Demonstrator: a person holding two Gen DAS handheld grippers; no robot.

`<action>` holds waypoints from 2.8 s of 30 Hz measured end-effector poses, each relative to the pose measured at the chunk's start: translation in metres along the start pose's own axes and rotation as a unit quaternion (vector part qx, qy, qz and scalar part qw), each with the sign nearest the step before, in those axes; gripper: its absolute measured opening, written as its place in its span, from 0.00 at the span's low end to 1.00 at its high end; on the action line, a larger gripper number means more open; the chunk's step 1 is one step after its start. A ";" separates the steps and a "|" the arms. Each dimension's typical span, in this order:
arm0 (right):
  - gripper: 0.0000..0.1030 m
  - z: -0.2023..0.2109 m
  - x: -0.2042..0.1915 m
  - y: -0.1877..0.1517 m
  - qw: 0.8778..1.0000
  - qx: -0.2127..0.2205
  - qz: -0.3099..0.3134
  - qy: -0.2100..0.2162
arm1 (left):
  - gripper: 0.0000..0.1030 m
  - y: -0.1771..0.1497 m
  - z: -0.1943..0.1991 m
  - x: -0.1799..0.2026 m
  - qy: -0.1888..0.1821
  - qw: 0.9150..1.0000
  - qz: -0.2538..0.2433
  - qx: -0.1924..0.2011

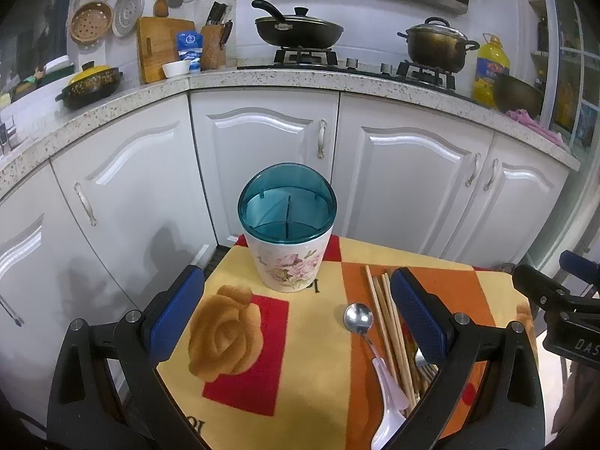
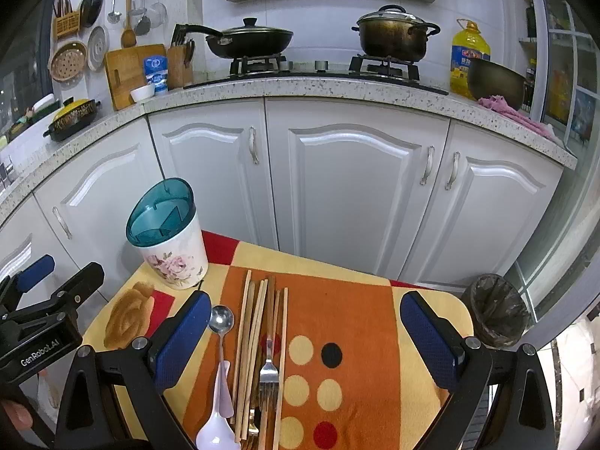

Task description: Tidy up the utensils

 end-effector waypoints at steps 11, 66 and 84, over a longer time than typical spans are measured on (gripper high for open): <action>0.97 -0.005 0.003 -0.003 1.000 -0.008 -0.001 -0.002 | 0.97 -0.002 -0.002 0.002 -0.013 1.000 0.000 -0.006; 0.97 -0.018 0.007 -0.011 0.999 -0.033 0.002 -0.008 | 0.97 -0.007 -0.008 0.003 -0.032 0.999 0.003 -0.007; 0.97 -0.042 0.023 -0.024 0.998 -0.061 -0.015 0.005 | 0.97 -0.022 -0.032 -0.016 -0.052 0.997 0.027 -0.040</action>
Point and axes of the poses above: each gripper's, at about its wrist camera, not at the fingertips, and z roughly against the way its jaws point, x to its right, y to its top, the point moved 8 cm from there along -z, roughly the way its jaws point, and after that the axes turned 9 degrees about -x, right-handed, at the moved point
